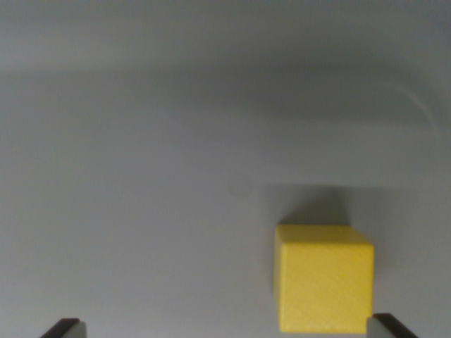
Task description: Pick yellow cube
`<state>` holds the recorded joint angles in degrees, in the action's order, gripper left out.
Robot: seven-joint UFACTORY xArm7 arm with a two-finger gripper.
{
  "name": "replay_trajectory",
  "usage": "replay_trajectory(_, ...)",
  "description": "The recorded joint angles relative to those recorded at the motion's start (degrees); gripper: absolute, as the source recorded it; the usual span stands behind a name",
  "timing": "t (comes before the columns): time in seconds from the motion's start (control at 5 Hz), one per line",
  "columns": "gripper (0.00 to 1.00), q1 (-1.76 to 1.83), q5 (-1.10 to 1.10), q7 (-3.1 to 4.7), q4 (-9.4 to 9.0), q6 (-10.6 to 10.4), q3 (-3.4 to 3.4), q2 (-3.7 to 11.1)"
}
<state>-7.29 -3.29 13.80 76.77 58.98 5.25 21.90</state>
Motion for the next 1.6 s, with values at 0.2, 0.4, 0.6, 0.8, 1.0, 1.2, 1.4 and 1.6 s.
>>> replay_trajectory(0.2, 0.00, 0.00, 0.00, 0.00, 0.00, 0.0, 0.00, 0.00)
replay_trajectory(0.4, 0.00, -0.43, -0.39, 1.10, -0.80, -2.4, 0.23, 1.67)
replay_trajectory(0.6, 0.00, -0.43, -0.39, 1.10, -0.80, -2.4, 0.23, 1.67)
replay_trajectory(0.8, 0.00, -0.82, -0.75, 2.12, -1.55, -4.6, 0.44, 3.22)
replay_trajectory(1.0, 0.00, -0.82, -0.75, 2.12, -1.55, -4.6, 0.44, 3.22)
replay_trajectory(1.2, 0.00, -1.17, -1.06, 3.02, -2.20, -6.6, 0.63, 4.57)
replay_trajectory(1.4, 0.00, -1.17, -1.06, 3.02, -2.20, -6.6, 0.63, 4.57)
replay_trajectory(1.6, 0.00, -1.49, -1.35, 3.85, -2.81, -8.4, 0.80, 5.83)
